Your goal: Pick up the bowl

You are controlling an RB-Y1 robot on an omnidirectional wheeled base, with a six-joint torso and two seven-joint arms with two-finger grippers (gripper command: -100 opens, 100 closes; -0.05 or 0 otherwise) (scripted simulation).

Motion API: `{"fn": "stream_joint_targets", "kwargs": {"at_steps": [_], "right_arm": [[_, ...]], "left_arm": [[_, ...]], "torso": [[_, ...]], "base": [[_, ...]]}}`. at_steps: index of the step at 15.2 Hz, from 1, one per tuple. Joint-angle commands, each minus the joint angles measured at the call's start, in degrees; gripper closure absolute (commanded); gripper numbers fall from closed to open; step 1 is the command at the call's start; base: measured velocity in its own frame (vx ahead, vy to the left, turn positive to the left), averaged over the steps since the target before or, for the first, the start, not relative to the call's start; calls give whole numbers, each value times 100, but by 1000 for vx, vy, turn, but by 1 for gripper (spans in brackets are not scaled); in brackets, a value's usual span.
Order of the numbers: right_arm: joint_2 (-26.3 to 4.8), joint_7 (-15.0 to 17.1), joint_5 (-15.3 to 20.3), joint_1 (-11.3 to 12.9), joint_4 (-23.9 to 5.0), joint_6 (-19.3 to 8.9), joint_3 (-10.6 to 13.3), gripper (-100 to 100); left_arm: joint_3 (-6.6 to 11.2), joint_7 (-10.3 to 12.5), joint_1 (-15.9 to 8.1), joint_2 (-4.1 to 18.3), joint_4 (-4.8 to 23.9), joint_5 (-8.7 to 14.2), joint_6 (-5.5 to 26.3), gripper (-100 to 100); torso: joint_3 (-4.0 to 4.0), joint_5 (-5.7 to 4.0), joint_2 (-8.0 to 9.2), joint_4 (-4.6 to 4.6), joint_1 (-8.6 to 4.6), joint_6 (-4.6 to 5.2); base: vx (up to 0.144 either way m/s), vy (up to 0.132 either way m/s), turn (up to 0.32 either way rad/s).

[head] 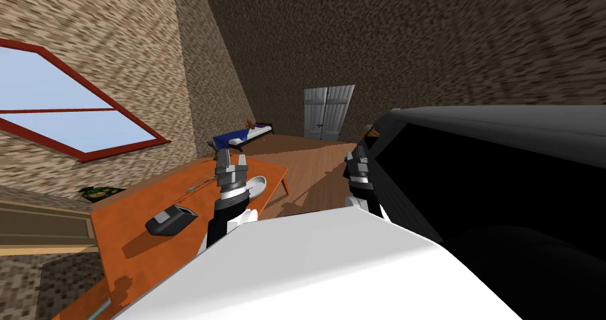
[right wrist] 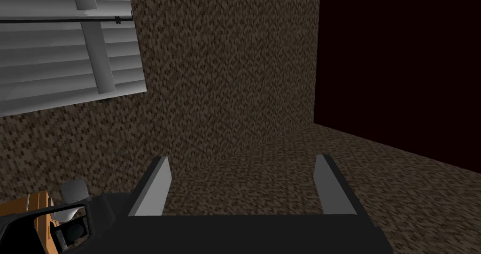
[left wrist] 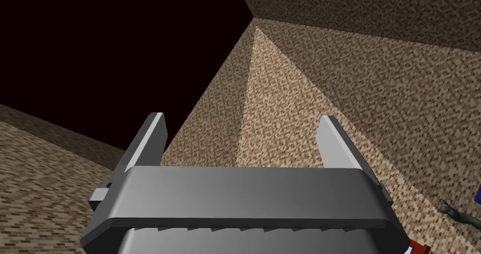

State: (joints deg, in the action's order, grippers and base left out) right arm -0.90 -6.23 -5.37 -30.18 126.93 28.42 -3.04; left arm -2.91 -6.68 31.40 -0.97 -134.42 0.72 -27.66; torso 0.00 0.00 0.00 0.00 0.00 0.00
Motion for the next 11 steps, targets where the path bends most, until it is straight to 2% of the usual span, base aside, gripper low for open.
{"fn": "stream_joint_targets", "kwargs": {"at_steps": [1, 2, 3, 7, 8, 9, 10, 11], "right_arm": [[0, 0, 0, 0, 0, 0, 0, 0], [0, 0, 0, 0, 0, 0, 0, 0], [0, 0, 0, 0, 0, 0, 0, 0], [0, 0, 0, 0, 0, 0, 0, 0], [0, 0, 0, 0, 0, 0, 0, 0], [0, 0, 0, 0, 0, 0, 0, 0], [0, 0, 0, 0, 0, 0, 0, 0], [0, 0, 0, 0, 0, 0, 0, 0]], "left_arm": [[22, -5, -2, 213, 31, 24, 74, -100], [45, -11, -4, 361, 62, 49, 149, -100], [45, -11, -4, 365, 62, 49, 149, -100], [206, -49, -13, 923, 279, 222, 657, -100], [206, -49, -13, 923, 279, 222, 676, -100], [262, -62, -15, 1040, 352, 281, 858, -100], [262, -62, -15, 1040, 352, 281, 858, -100], [323, -77, -17, 1149, 433, 346, 1057, -100]], "torso": [[0, 0, 0, 0, 0, 0], [0, 0, 0, 0, 1, 0], [-1, 1, -2, 0, 4, 1], [-3, 2, -5, -1, 11, 2], [-4, 3, -6, -2, 13, 2], [-3, 3, -6, -2, 13, 0], [-3, 3, -5, -1, 13, 1], [-3, 3, -4, -1, 12, 0]], "base": [[3, 2, -22], [7, 6, -48], [8, 8, -37], [11, 16, -77], [12, 23, -74], [11, 24, -60], [8, 23, -49], [9, 19, -66]]}}
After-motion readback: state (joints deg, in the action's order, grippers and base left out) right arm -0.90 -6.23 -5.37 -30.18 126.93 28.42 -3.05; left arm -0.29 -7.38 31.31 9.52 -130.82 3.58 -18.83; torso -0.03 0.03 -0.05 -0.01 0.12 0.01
